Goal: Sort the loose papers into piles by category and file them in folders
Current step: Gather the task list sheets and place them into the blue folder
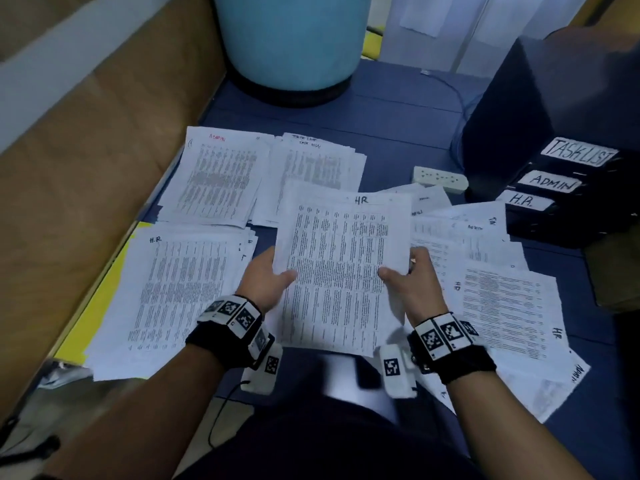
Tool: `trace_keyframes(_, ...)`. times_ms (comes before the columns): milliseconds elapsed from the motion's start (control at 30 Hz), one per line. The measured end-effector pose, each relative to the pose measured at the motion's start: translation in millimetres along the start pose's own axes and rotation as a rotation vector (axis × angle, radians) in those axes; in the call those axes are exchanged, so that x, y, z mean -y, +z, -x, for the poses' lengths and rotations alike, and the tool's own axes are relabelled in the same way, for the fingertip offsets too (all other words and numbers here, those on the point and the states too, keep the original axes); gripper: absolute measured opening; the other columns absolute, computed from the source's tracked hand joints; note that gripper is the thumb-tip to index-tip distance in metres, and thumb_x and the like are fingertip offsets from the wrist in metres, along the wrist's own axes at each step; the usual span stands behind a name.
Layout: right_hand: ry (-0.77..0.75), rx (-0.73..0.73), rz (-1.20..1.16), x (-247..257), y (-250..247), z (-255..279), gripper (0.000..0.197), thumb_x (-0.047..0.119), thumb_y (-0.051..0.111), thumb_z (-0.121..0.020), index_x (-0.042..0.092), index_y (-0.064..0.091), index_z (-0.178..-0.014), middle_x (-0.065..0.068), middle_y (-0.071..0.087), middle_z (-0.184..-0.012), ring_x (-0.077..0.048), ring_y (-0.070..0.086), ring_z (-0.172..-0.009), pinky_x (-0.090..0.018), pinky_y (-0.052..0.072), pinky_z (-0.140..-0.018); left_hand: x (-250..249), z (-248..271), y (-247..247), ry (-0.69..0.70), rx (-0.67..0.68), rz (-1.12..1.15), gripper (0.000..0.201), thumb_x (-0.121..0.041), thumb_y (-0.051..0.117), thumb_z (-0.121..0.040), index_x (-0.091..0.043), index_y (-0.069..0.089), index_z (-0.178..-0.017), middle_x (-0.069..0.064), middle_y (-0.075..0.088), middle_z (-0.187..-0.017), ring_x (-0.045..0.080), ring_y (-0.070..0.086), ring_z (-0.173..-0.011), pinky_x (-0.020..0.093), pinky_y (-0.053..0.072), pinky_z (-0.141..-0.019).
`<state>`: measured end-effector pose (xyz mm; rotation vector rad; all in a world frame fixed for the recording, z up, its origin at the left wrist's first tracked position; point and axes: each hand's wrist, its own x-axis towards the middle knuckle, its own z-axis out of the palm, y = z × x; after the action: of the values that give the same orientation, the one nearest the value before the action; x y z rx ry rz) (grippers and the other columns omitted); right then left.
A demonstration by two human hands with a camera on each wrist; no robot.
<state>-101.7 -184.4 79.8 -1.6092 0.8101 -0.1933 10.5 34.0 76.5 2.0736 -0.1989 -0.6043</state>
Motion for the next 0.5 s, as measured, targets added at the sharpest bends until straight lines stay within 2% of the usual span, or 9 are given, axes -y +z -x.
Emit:
trace_keyframes(33,0.021,0.013,-0.038,2.0,11.7,-1.3,0.040,0.003,0.070,-0.086,0.014,0.044,-0.114,-0.002,0.066,-0.097,-0.018,0.065,-0.089,-0.025,0.054,-0.073,7.7,-0.6,-7.7,-0.017,-0.034,-0.026,0.038,-0.011,0.062,-0.089,-0.009,0.054,-0.127,0.005,0.063,-0.119,0.022,0.059,-0.109,0.028,0.043,-0.091)
trace_keyframes(67,0.041,0.037,-0.051,2.2,24.0,-3.5,0.040,0.005,0.070,-0.087,0.015,0.044,-0.115,-0.003,0.067,-0.096,-0.018,0.065,-0.086,-0.026,0.053,-0.073,15.0,-0.4,-16.2,-0.027,-0.067,-0.044,0.039,-0.008,0.061,-0.090,-0.007,0.053,-0.128,0.008,0.062,-0.120,0.024,0.059,-0.109,0.028,0.042,-0.090)
trace_keyframes(133,0.050,0.134,0.073,-1.8,49.7,-9.4,0.023,0.018,0.065,-0.091,0.017,0.050,-0.108,-0.001,0.065,-0.087,-0.019,0.061,-0.078,-0.033,0.049,-0.076,28.9,0.5,-35.0,-0.056,-0.113,-0.080,0.038,-0.003,0.057,-0.090,-0.004,0.053,-0.127,0.011,0.062,-0.120,0.027,0.057,-0.110,0.028,0.040,-0.088)
trace_keyframes(200,0.064,0.238,0.225,-6.6,76.8,-14.9,0.004,0.023,0.057,-0.095,0.020,0.056,-0.094,0.003,0.058,-0.074,-0.019,0.054,-0.071,-0.037,0.044,-0.077,47.7,-0.7,-55.3,-0.095,-0.152,-0.099,0.035,0.000,0.056,-0.090,-0.003,0.054,-0.124,0.012,0.061,-0.115,0.029,0.057,-0.108,0.029,0.041,-0.084)
trace_keyframes(300,0.117,0.350,0.272,-10.4,125.4,-18.8,0.013,0.017,0.057,-0.095,0.022,0.059,-0.083,0.009,0.057,-0.063,-0.016,0.052,-0.063,-0.032,0.043,-0.069,81.2,-4.4,-91.9,-0.226,-0.226,-0.083,0.043,-0.004,0.057,-0.089,-0.004,0.049,-0.131,0.015,0.057,-0.126,0.032,0.054,-0.114,0.038,0.046,-0.089)
trace_keyframes(367,0.128,0.398,0.304,-8.1,158.7,-17.6,0.023,0.015,0.060,-0.093,0.021,0.055,-0.071,0.004,0.057,-0.059,-0.018,0.051,-0.058,-0.029,0.042,-0.063,103.0,-3.4,-118.1,-0.291,-0.294,-0.049,0.042,-0.006,0.059,-0.088,-0.008,0.050,-0.128,0.017,0.059,-0.124,0.035,0.056,-0.113,0.043,0.049,-0.088)
trace_keyframes(433,0.119,0.452,0.363,-7.8,192.1,-15.1,0.029,0.016,0.061,-0.092,0.023,0.052,-0.066,0.003,0.057,-0.062,-0.016,0.051,-0.058,-0.026,0.040,-0.059,123.3,-0.4,-143.7,-0.314,-0.383,-0.016,0.038,-0.004,0.059,-0.088,-0.012,0.050,-0.124,0.016,0.064,-0.117,0.035,0.060,-0.104,0.040,0.050,-0.078)
trace_keyframes(500,0.135,0.473,0.389,-11.8,224.6,-13.6,0.026,0.014,0.063,-0.090,0.019,0.053,-0.067,0.002,0.056,-0.064,-0.015,0.048,-0.057,-0.026,0.037,-0.058,137.0,4.0,-166.5,-0.322,-0.477,0.026,0.040,-0.002,0.058,-0.089,-0.011,0.047,-0.127,0.014,0.064,-0.115,0.032,0.060,-0.097,0.035,0.044,-0.072)
